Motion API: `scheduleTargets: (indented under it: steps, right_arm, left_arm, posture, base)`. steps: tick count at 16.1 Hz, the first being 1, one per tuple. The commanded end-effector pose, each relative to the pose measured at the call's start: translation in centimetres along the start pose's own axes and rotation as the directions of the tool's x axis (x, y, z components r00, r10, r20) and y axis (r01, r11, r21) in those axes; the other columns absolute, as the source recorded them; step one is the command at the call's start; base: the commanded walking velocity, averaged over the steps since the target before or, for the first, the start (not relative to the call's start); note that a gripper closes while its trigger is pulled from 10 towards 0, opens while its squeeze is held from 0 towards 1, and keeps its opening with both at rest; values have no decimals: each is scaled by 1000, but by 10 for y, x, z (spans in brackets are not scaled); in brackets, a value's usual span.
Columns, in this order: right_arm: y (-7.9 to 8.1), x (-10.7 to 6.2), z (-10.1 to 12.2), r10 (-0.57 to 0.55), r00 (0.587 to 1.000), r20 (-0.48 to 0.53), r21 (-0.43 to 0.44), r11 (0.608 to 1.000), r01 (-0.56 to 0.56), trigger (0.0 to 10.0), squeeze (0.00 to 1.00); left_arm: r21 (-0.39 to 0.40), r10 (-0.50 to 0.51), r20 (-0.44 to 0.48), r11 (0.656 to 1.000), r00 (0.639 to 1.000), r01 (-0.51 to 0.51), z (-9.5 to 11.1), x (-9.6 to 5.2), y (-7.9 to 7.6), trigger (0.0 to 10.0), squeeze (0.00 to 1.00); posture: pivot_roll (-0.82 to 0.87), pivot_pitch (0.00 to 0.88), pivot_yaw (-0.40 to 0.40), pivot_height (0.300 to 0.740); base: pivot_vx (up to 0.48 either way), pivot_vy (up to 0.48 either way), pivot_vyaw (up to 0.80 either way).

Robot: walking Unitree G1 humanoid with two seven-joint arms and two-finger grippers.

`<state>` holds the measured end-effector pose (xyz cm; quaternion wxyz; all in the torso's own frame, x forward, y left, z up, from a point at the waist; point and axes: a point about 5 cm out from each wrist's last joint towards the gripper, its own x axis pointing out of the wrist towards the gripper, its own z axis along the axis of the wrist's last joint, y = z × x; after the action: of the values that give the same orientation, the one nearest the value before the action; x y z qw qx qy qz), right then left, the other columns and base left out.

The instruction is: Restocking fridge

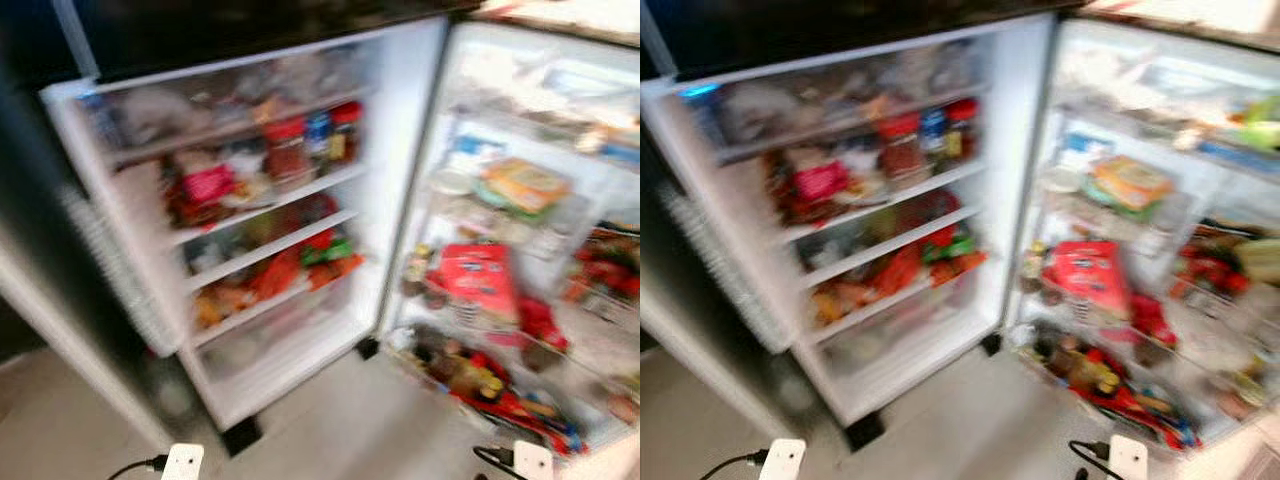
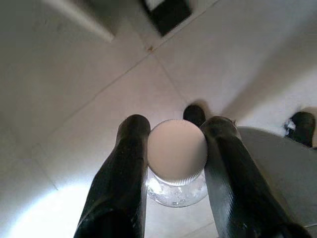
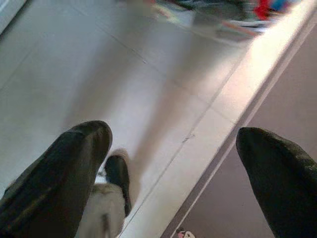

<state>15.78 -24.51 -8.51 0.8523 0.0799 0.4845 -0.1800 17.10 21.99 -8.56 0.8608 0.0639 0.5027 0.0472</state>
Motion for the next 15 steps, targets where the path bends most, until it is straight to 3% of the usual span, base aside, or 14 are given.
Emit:
scheduleTargets:
  steps: [1, 4, 11, 15]
  right_arm:
    - [0, 0, -3, -4, 1000, -5, 2, 1000, 4, 10000, 0]
    - [3, -1, -8, -2, 1000, -14, -1, 1000, 2, 10000, 0]
    - [3, -1, -6, -2, 1000, -7, 4, 1000, 2, 10000, 0]
    - [3, 0, -5, 1, 1000, -4, -1, 1000, -1, 10000, 0]
  left_arm:
    - [-5, -9, 17, 1000, 1000, 9, 5, 1, -2, 10000, 0]
    - [-3, -12, 14, 1000, 1000, 12, 5, 1, -2, 10000, 0]
    - [-2, -8, 15, 1000, 1000, 8, 5, 1, -2, 10000, 0]
    - [6, -2, 14, 1000, 1000, 2, 5, 1, -1, 10000, 0]
  posture:
    - [80, 0, -40, 740]
    - [80, 0, -42, 740]
    - [83, 0, -41, 740]
    - [83, 0, -41, 740]
  base:
    - [319, 0, -731]
    - [320, 0, -633]
    - [319, 0, 0]
    - [0, 0, 0]
